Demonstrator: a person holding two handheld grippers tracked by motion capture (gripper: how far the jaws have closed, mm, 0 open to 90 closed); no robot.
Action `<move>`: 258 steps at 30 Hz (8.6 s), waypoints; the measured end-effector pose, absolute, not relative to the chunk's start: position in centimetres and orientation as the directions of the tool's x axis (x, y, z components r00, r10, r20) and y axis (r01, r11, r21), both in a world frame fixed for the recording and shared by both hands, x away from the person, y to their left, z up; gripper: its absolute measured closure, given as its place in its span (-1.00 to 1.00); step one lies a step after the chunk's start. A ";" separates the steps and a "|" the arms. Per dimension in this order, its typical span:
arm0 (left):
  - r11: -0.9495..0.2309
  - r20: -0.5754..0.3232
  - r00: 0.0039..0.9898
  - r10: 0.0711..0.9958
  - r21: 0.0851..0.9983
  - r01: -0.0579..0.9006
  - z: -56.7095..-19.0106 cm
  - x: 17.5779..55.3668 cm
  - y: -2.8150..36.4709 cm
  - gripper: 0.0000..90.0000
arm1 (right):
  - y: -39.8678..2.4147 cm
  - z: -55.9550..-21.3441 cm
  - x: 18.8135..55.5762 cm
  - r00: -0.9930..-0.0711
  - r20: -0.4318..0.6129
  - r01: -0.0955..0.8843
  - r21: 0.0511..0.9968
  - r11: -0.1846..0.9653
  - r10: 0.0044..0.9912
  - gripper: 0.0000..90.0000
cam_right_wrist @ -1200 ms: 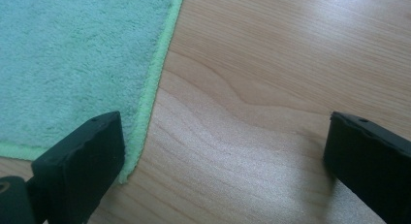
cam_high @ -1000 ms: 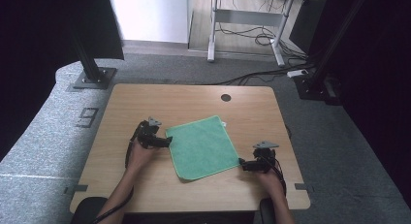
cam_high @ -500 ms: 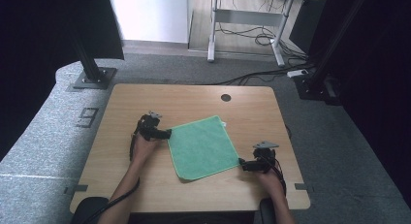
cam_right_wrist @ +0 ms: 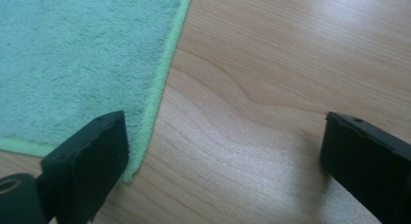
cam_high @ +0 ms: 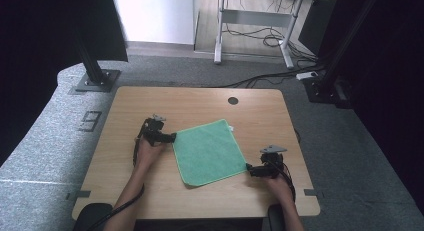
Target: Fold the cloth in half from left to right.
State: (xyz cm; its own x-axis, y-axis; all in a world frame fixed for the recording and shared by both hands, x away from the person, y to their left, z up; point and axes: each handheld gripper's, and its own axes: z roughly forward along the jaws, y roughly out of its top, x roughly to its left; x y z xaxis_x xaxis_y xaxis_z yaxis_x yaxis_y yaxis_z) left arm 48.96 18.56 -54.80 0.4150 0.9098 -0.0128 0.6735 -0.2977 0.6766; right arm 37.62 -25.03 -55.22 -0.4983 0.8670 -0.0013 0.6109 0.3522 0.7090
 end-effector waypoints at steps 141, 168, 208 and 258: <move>-0.458 -0.065 0.711 0.700 0.723 0.517 -49.3 54.1 5.8 0.95 | -17.7 -50.2 34.5 -0.761 0.005 0.419 0.768 0.485 0.649 0.94; -0.460 -0.026 0.680 0.733 0.717 0.524 -49.8 55.4 4.0 0.05 | -18.5 -52.3 35.7 -0.723 -0.007 0.480 0.714 0.510 0.691 0.90; -0.516 -0.012 0.709 0.705 0.677 0.525 -54.5 46.3 7.7 -0.67 | -21.3 -54.6 38.2 -0.628 0.029 0.562 0.708 0.428 0.777 -0.20; -0.535 -0.018 0.746 0.666 0.686 0.494 -54.7 36.6 11.1 -0.62 | -16.4 -54.8 37.3 -0.670 0.017 0.522 0.722 0.455 0.742 -0.31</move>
State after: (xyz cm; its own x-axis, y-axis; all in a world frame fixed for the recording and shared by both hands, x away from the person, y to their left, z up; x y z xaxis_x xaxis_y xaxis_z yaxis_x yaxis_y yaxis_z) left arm 36.61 11.15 -54.65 0.7458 0.6659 -0.0176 0.4938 -0.5349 0.6855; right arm 37.27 -16.35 -54.82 -0.6698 0.7424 0.0171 0.5222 0.4546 0.7216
